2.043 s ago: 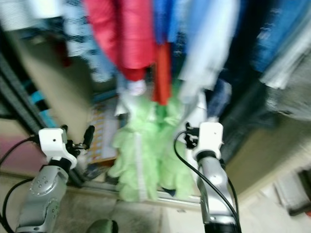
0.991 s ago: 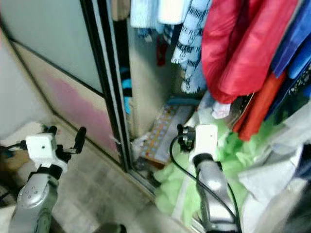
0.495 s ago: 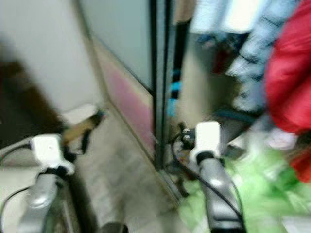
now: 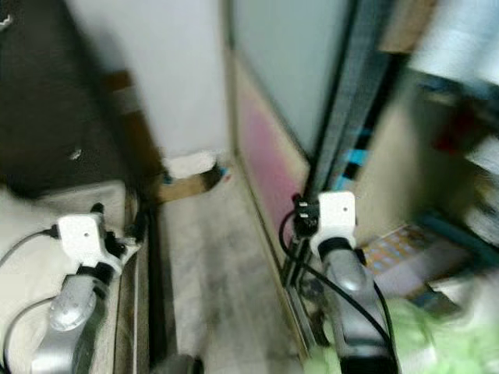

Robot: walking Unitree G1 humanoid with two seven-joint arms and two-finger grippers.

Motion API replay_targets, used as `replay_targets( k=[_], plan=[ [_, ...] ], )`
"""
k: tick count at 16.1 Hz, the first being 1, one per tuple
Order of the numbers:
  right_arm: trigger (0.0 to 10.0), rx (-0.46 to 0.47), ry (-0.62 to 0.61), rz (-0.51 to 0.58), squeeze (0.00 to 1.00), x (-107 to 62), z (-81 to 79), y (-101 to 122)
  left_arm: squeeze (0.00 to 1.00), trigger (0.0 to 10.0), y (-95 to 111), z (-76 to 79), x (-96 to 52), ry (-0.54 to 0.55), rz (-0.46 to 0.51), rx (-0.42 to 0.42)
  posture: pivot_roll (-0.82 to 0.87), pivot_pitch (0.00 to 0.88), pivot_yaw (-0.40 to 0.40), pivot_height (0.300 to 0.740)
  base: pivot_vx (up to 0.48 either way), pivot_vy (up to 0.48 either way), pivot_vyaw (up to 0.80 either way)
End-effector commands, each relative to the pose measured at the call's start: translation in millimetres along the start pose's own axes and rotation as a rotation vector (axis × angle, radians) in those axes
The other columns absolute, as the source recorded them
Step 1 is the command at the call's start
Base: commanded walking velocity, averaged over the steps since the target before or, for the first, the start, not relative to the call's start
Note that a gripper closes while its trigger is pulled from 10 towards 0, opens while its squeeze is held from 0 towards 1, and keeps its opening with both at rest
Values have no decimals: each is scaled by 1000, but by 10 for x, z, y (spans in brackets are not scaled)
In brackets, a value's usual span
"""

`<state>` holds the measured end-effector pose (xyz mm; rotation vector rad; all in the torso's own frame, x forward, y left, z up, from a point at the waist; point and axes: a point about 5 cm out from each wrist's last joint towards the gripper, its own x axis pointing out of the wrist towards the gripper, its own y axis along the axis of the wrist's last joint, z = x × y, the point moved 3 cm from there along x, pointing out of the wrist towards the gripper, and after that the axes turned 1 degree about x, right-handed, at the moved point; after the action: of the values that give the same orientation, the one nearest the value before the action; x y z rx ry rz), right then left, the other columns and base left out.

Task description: Clean up the room

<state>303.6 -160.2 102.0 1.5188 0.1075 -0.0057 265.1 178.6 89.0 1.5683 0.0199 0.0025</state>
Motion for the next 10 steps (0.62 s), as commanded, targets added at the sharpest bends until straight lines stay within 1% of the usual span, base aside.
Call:
replay_targets(
  k=[1,5,7,9,10],
  plan=[
    [10000,-6,17,13,0,11,-32,21,0,10000,-22,-21,8,14,-17,3,103,0,-18,740,0,0,800],
    [10000,-7,17,21,0,41,-37,31,0,10000,-26,-6,40,4,-19,-3,102,0,-15,740,0,0,800],
    [10000,-13,13,28,0,69,-17,49,0,10000,-11,-15,58,15,-14,6,102,0,-15,740,0,0,800],
    [10000,-22,2,32,0,93,29,54,0,10000,-14,1,74,10,-14,-9,102,0,-15,740,0,0,800],
    [10000,-26,-4,33,0,107,51,56,0,10000,26,4,101,14,3,-12,109,0,-18,740,0,0,800]
  ],
)
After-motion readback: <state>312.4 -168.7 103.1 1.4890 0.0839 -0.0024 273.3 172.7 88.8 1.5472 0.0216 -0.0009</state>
